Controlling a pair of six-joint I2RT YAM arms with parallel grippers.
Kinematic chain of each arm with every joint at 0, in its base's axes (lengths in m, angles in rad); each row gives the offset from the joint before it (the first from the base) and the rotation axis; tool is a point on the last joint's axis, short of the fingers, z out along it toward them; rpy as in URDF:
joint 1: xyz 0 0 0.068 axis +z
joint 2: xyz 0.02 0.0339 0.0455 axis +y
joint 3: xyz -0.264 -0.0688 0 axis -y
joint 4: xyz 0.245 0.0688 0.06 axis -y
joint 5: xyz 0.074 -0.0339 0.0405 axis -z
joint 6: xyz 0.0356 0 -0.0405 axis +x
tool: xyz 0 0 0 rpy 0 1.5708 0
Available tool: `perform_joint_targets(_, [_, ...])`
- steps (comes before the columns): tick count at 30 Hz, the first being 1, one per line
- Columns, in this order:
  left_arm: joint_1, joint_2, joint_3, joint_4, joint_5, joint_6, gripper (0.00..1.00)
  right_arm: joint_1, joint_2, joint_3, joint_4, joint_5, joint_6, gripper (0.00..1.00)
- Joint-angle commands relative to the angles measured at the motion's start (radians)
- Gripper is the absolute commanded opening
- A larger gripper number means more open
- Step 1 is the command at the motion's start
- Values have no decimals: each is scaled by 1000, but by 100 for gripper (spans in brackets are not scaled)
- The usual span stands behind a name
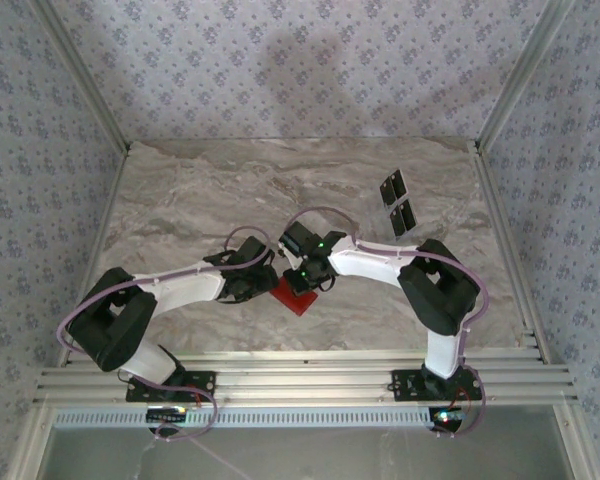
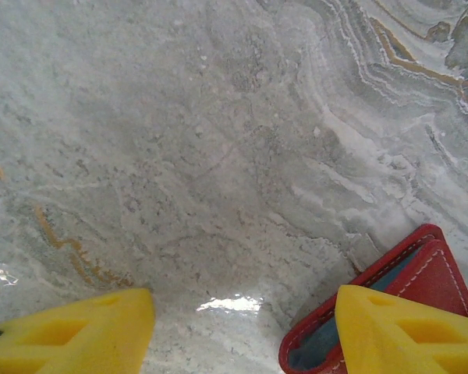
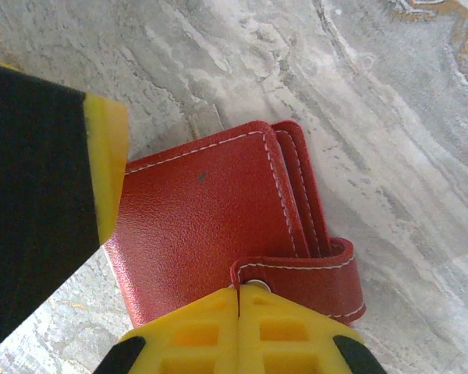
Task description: Put the credit cards into the card holder
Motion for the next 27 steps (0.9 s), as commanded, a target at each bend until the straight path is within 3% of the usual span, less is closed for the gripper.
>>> perform_joint_targets(1, [-9,50,-27,43,37,2,65,-1,-41,-2,-21,7,11,0])
perform_joint_targets(27, [-10,55,-32,47,39,4,65,13,-27,-63,-12,0,14,0])
